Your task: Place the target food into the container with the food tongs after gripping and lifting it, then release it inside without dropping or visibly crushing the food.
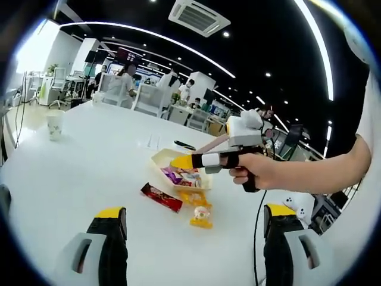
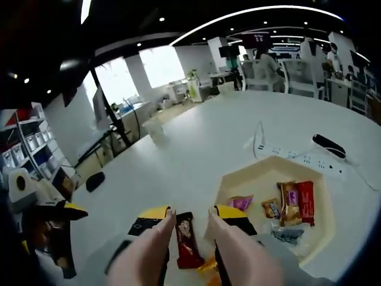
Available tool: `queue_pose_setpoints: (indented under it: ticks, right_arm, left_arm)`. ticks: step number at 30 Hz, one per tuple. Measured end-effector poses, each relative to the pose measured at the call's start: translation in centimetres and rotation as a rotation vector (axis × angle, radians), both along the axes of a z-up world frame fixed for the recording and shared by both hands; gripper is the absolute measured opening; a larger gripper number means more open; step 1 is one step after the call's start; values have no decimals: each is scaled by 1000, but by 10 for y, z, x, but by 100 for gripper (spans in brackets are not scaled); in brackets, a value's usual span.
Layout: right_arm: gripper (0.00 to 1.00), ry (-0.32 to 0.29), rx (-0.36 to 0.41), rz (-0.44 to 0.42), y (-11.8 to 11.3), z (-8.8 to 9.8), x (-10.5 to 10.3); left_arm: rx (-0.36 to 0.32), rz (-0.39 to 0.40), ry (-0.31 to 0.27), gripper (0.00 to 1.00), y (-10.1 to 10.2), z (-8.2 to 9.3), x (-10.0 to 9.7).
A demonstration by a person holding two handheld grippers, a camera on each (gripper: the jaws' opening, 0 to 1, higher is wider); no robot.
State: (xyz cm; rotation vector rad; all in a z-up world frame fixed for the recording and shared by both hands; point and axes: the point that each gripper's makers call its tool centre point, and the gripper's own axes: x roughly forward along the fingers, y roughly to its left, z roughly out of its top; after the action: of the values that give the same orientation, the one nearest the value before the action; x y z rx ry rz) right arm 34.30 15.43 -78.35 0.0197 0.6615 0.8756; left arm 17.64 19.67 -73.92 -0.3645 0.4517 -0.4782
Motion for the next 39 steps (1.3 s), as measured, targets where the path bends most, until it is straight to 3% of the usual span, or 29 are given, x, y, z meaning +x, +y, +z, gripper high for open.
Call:
queue_pose_setpoints:
  ticks: [8, 17, 24, 39]
  right_arm:
    - [28, 3, -18, 28, 6, -6, -5]
    - [28, 2, -44, 58, 15, -17, -15]
    - [28, 23, -41, 85, 19, -25, -27]
    - [28, 44, -53, 99, 26, -39, -28]
  left_arm:
    - [-1, -6, 46, 99, 0, -9, -2]
    - [19, 2, 35, 99, 2, -11, -1]
    - [18, -13, 62, 99, -1, -16, -5]
    - [14, -12, 56, 99, 7, -13, 14]
